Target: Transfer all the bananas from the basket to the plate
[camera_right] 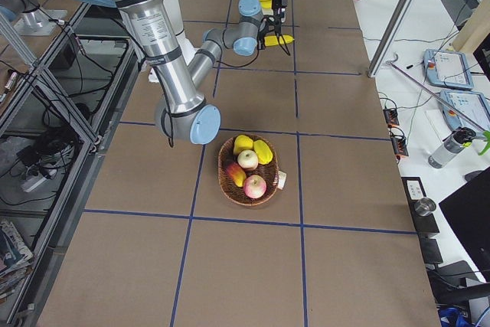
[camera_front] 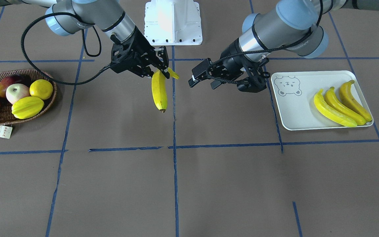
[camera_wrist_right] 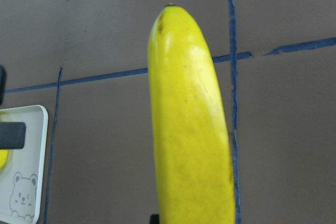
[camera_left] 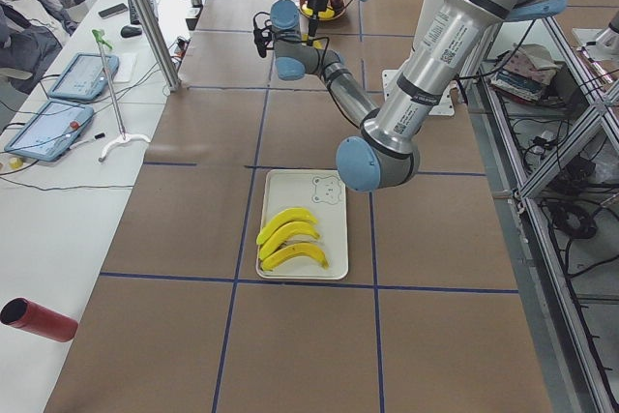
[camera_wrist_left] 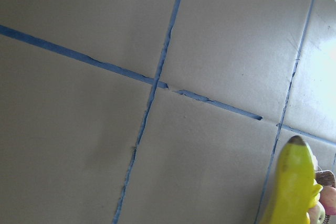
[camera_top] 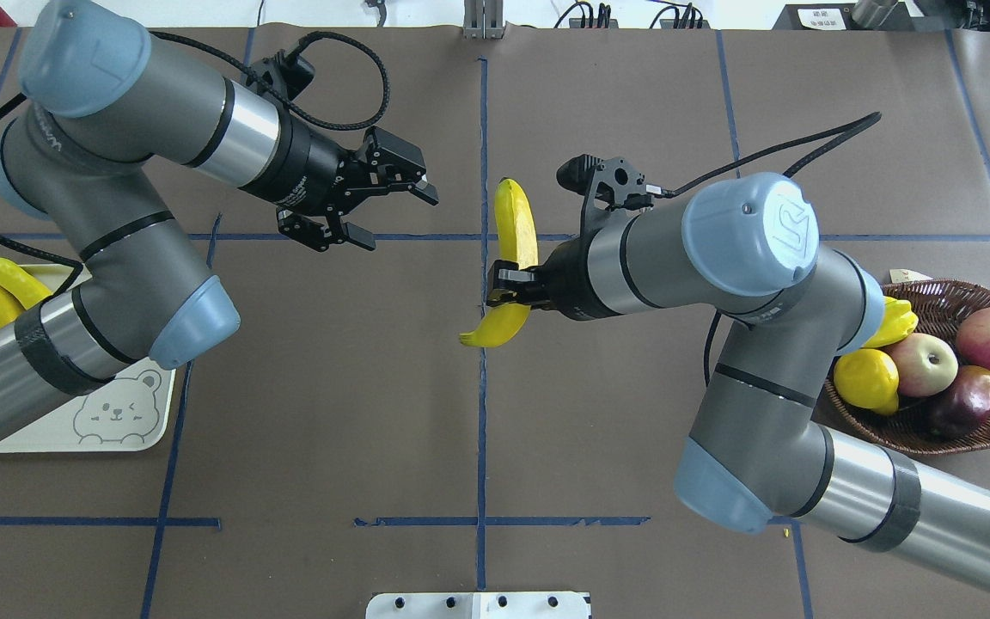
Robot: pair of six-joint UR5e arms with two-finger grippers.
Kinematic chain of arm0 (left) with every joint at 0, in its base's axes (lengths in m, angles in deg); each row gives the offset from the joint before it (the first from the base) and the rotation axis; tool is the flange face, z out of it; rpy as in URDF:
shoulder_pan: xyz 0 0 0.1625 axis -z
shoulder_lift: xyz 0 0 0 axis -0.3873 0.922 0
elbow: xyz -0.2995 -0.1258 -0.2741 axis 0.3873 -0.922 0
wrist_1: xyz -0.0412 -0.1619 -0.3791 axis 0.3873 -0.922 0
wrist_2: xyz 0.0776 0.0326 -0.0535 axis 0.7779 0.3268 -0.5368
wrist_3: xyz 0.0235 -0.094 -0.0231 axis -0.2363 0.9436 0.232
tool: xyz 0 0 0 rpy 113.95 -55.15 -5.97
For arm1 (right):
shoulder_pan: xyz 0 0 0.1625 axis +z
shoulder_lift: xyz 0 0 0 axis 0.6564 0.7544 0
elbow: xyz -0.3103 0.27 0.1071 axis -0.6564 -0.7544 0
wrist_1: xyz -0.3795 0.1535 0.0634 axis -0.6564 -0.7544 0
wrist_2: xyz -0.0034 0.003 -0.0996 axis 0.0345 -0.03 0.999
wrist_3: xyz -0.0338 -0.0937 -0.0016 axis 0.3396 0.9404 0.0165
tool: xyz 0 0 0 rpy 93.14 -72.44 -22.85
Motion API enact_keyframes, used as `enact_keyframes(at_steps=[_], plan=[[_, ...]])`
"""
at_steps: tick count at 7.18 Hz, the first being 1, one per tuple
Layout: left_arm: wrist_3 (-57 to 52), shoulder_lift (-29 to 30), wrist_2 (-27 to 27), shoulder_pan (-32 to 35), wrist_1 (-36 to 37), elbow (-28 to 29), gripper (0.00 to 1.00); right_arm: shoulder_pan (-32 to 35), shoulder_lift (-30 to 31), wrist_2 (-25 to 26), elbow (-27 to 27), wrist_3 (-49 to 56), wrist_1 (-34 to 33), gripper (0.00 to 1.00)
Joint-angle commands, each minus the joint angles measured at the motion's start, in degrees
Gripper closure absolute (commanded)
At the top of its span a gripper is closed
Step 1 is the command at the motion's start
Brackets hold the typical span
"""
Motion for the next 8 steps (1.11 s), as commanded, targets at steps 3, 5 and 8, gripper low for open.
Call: enact_keyframes(at_steps=[3,5,8], plan=[[1.1,3.0,4.2,-3.8,0.0,1.6,0.00,-3.1,-2.3,2.5,-0.8,-0.7,1.1,0.89],[1.1,3.3,5.0,-5.6,-0.1,2.7,0.02,-3.1,-2.4,2.5,-0.8,-1.0,1.3,0.87],[1.2,3.7,5.1,-5.8,-0.1,3.1,0.41,-3.1,-2.5,2.5,-0.7,-1.2,1.3,0.80]])
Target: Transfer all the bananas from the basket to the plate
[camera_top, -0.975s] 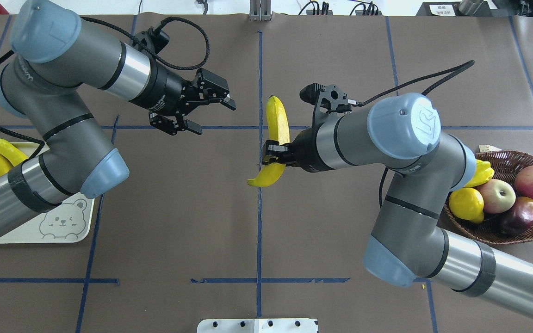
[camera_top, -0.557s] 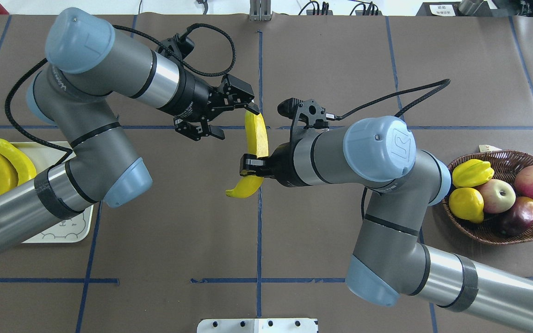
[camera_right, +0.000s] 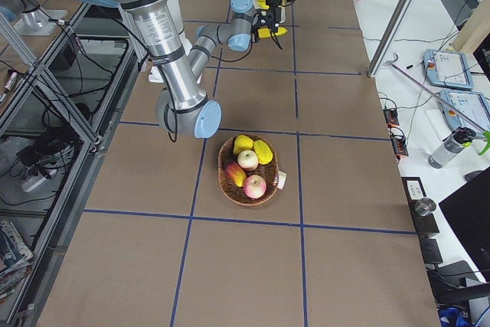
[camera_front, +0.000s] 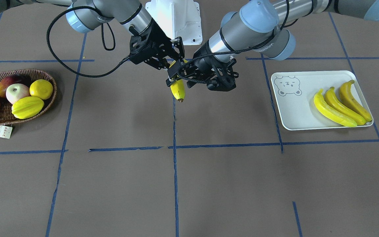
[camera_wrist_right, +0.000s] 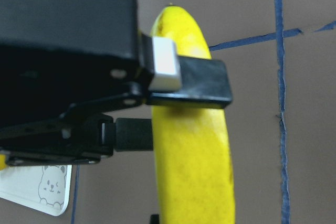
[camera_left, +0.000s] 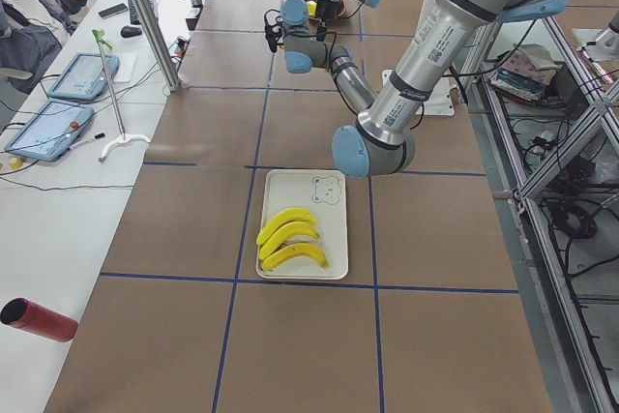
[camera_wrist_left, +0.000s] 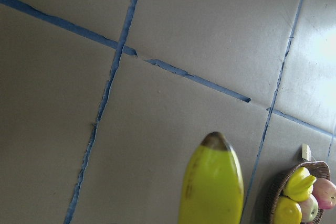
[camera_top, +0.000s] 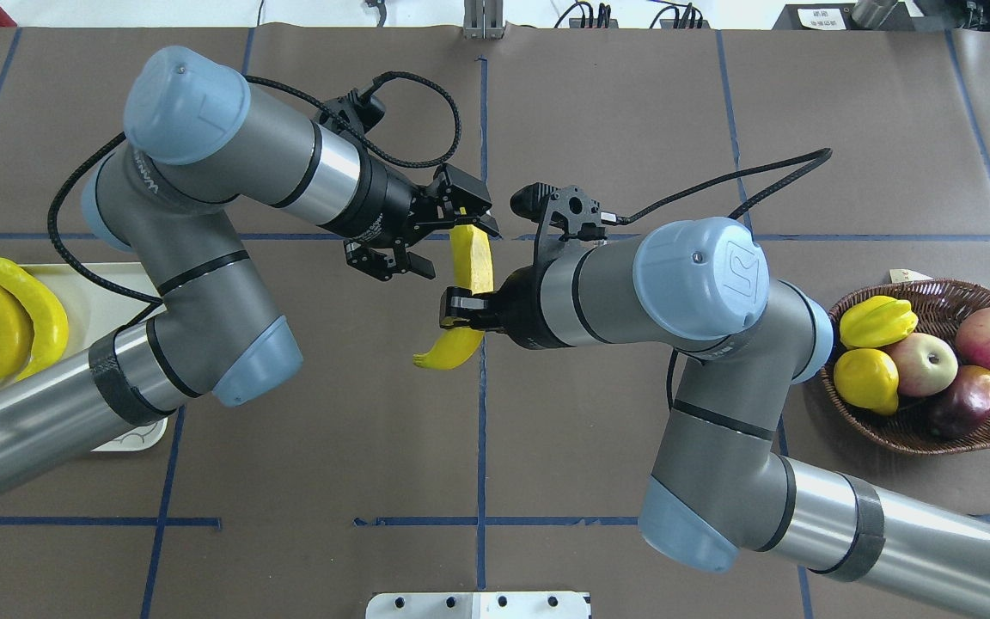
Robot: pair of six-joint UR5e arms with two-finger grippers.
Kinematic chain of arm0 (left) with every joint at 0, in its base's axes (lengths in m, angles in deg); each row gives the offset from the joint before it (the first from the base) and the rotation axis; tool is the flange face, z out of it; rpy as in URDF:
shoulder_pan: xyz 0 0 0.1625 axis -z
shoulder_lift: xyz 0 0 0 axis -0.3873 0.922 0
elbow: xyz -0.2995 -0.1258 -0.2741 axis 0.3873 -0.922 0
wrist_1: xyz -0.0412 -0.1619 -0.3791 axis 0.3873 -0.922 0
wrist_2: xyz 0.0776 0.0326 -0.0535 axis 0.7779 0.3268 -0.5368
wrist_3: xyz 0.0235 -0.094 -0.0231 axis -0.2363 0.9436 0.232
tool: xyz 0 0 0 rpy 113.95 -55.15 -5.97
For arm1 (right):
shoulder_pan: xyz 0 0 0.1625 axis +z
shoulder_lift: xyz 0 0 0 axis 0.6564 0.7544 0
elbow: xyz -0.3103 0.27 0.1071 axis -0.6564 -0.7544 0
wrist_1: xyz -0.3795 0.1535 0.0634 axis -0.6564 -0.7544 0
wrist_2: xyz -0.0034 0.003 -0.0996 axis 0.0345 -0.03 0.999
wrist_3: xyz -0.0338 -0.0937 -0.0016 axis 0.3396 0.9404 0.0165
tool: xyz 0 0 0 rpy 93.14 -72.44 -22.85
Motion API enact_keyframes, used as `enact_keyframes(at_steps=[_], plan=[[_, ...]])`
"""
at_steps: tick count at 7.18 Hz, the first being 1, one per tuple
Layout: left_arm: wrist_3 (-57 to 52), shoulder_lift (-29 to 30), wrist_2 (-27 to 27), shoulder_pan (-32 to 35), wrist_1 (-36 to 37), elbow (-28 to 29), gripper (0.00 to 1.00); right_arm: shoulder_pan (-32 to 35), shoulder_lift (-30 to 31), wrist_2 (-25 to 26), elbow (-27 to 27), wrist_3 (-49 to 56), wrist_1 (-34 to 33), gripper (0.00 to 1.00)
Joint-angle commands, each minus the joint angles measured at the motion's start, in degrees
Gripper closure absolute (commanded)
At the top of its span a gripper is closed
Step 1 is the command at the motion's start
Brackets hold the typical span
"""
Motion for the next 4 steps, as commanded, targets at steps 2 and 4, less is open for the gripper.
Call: enact_keyframes(at_steps=[2,4], plan=[[-0.1,0.8,0.0,-0.1,0.0,0.0,0.45,0.0,0.0,0.0,0.0,-0.2,0.0,0.74],[0.0,1.0,0.0,-0.1,0.0,0.0,0.45,0.0,0.0,0.0,0.0,-0.2,0.0,0.73]])
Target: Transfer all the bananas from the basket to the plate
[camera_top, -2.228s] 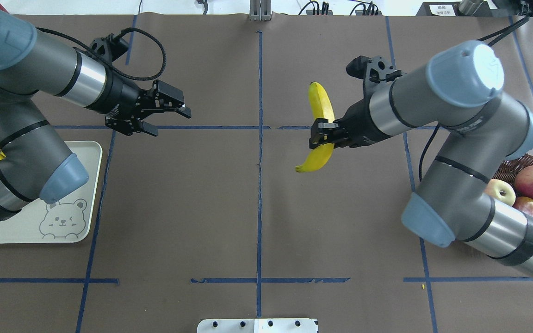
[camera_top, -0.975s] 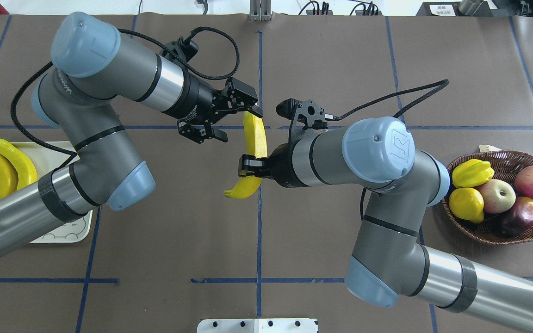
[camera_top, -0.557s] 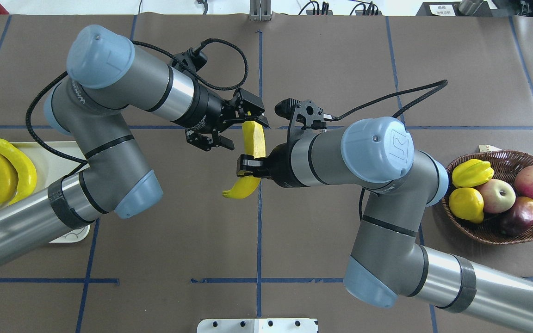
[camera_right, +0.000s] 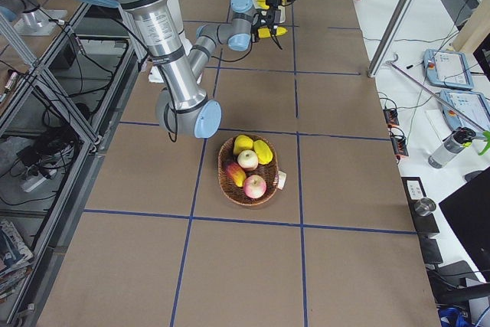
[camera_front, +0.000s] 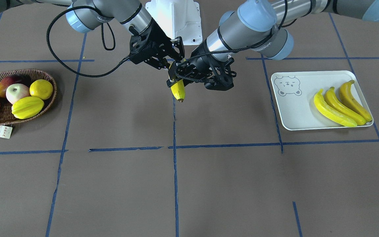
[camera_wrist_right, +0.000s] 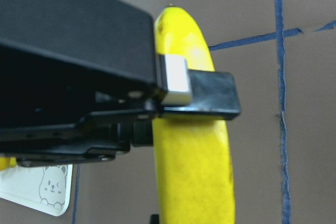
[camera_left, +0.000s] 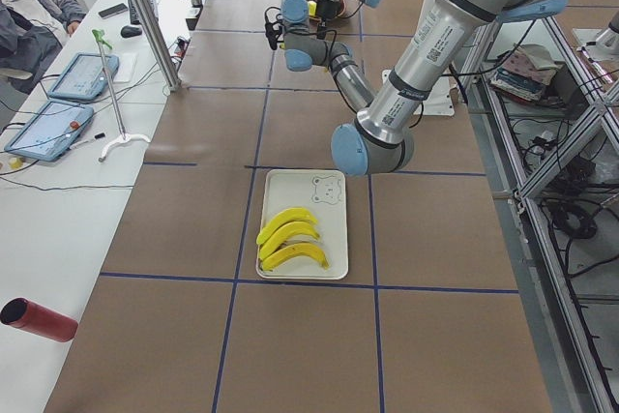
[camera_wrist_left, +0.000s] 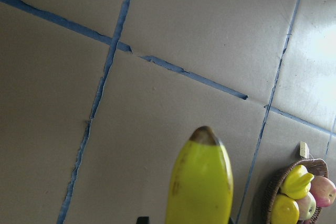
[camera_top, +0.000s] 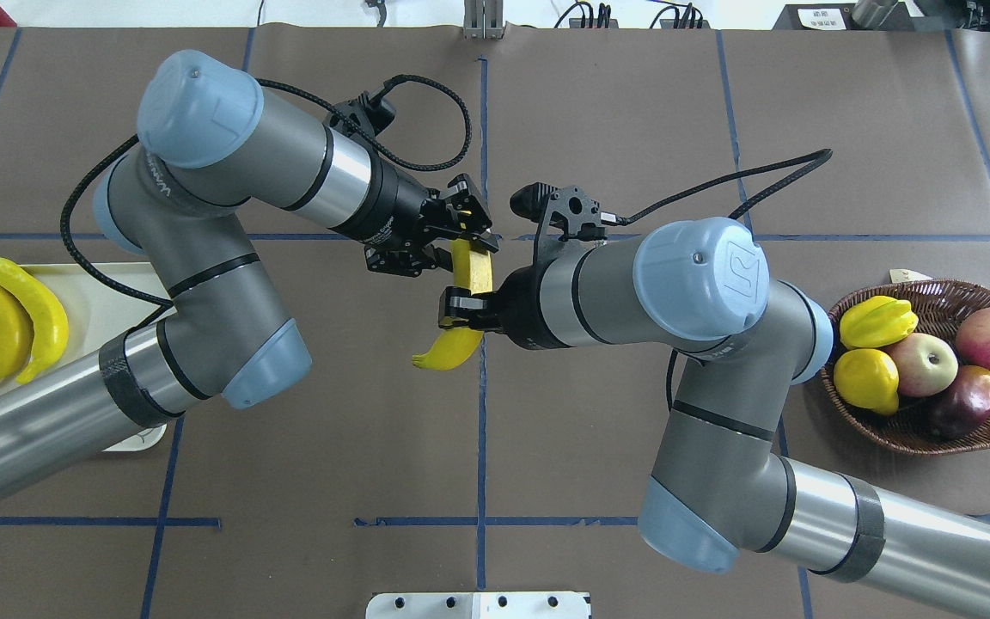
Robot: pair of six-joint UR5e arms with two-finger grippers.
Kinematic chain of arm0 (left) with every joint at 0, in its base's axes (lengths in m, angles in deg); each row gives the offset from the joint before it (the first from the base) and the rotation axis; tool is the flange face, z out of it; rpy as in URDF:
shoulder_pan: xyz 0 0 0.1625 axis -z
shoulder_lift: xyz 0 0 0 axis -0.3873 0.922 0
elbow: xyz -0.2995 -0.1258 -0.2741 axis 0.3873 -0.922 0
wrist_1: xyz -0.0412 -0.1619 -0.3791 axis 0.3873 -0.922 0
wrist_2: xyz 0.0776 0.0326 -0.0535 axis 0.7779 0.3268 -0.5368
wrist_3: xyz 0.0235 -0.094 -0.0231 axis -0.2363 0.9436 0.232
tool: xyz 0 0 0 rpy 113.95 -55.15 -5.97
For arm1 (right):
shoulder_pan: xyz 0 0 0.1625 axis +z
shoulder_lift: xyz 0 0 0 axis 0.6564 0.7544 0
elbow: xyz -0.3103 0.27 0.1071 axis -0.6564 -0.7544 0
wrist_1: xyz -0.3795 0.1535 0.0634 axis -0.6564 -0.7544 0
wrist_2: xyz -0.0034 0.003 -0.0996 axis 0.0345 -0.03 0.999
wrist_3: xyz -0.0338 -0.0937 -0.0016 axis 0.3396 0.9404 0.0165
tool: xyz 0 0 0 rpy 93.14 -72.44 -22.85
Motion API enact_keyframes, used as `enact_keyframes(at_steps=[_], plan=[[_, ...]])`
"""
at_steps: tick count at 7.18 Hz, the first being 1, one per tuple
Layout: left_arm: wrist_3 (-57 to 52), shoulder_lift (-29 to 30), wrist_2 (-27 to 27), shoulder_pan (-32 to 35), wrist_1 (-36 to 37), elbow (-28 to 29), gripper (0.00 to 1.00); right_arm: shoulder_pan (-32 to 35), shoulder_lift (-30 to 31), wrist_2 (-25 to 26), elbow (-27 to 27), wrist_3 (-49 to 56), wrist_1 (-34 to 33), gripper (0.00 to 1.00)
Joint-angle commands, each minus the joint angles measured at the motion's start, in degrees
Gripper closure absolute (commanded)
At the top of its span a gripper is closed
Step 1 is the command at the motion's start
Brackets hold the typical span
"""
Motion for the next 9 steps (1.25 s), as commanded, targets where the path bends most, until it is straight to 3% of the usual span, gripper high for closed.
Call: enact_keyframes(at_steps=[1,2,3,6,8,9], plan=[[0.0,0.1,0.0,0.0,0.0,0.1,0.56,0.0,0.0,0.0,0.0,-0.1,0.0,0.71],[-0.1,0.0,0.0,0.0,0.0,0.1,0.86,0.0,0.0,0.0,0.0,-0.2,0.0,0.45],[-0.1,-0.2,0.0,0.0,0.0,0.0,1.00,0.1,-0.4,0.0,0.1,-0.3,0.0,0.01],[-0.1,-3.2,-0.1,1.5,-0.1,-0.5,1.00,4.1,-0.4,-2.2,0.4,0.0,-2.6,0.00],[0.3,-9.6,1.4,5.9,0.4,-0.9,1.00,11.2,0.2,-10.9,0.4,0.9,-10.9,0.00],[0.3,-13.9,4.9,7.5,0.8,-1.2,1.00,13.4,0.4,-13.3,0.4,3.7,-15.3,0.00]])
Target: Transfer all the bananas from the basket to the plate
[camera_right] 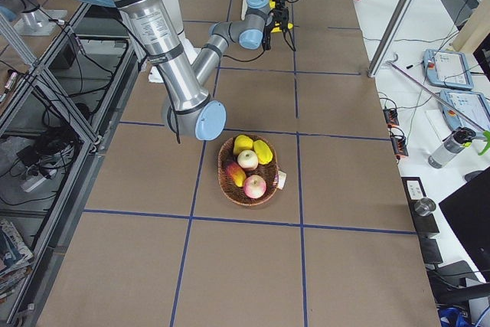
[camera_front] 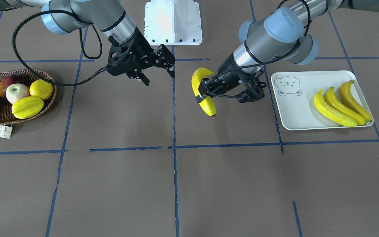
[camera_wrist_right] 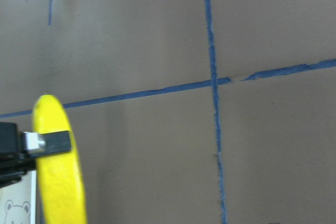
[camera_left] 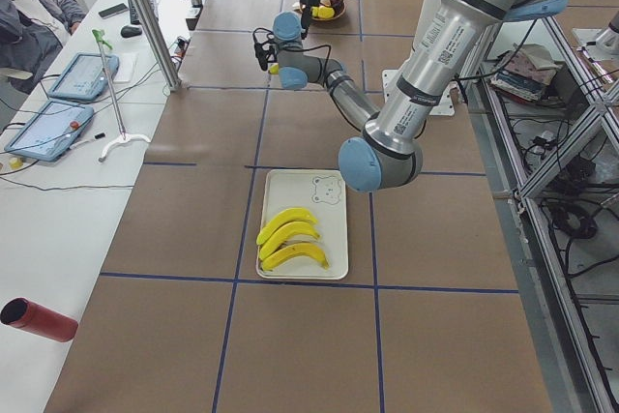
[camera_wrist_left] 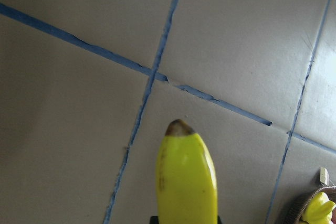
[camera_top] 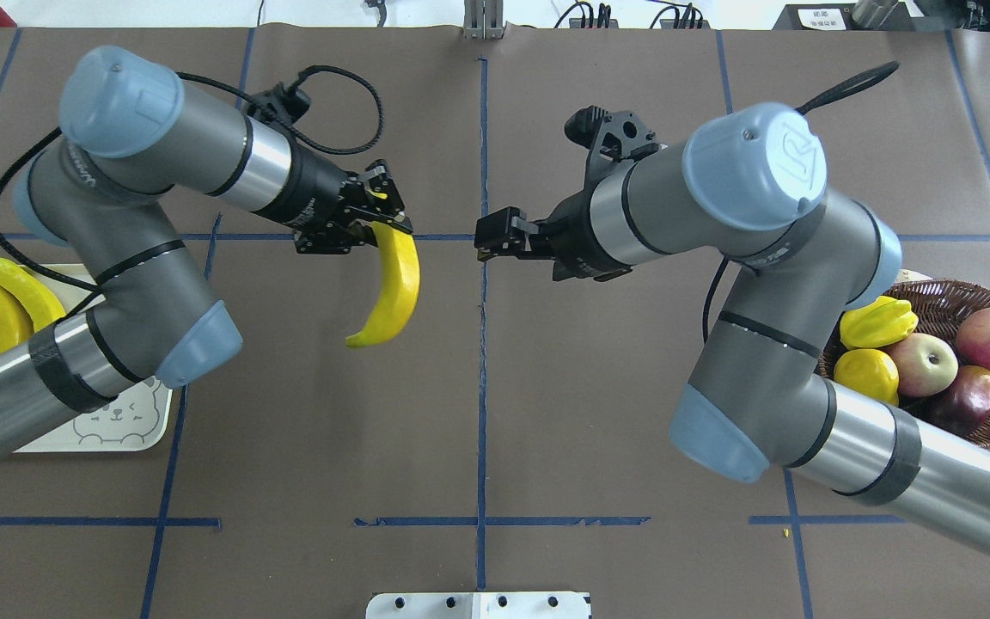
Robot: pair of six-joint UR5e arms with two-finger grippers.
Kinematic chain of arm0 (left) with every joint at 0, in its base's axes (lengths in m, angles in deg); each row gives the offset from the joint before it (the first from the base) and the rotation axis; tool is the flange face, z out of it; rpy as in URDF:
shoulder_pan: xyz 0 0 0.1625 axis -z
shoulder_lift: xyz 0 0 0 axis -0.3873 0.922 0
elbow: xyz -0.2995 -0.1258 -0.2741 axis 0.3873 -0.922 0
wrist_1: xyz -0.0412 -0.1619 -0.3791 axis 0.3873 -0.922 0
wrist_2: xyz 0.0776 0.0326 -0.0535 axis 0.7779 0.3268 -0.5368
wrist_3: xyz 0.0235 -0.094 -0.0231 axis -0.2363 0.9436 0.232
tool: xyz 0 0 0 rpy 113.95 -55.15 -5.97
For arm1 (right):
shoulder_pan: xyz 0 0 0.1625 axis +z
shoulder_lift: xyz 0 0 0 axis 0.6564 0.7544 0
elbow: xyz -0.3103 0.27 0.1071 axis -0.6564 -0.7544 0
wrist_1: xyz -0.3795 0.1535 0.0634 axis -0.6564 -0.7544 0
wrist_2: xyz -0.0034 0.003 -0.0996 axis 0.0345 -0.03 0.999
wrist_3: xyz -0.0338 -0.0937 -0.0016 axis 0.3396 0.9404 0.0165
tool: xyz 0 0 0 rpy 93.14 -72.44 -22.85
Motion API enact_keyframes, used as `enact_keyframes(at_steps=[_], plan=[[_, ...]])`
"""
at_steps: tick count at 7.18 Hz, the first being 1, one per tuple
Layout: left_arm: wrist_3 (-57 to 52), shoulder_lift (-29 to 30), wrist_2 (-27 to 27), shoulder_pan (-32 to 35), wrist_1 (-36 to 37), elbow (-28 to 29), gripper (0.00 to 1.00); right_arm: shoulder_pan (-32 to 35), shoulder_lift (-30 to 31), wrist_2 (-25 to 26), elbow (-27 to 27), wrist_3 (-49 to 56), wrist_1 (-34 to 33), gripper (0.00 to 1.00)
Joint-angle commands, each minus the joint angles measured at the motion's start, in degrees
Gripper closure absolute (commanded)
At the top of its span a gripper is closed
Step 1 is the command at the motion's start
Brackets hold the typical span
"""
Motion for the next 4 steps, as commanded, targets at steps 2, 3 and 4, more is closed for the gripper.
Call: enact_keyframes(at_steps=[2,3,4], plan=[[0.1,-13.3,3.8,8.5,2.2,-0.4,1.00,6.3,0.5,-4.1,0.7,11.8,-19.0,0.00],[0.0,-16.1,3.9,10.5,6.0,-0.4,1.00,8.3,0.6,-4.1,1.8,18.6,-25.6,0.00],[0.0,-19.0,3.9,11.4,10.4,-0.3,1.00,10.9,1.9,-4.1,3.7,25.6,-30.5,0.00]])
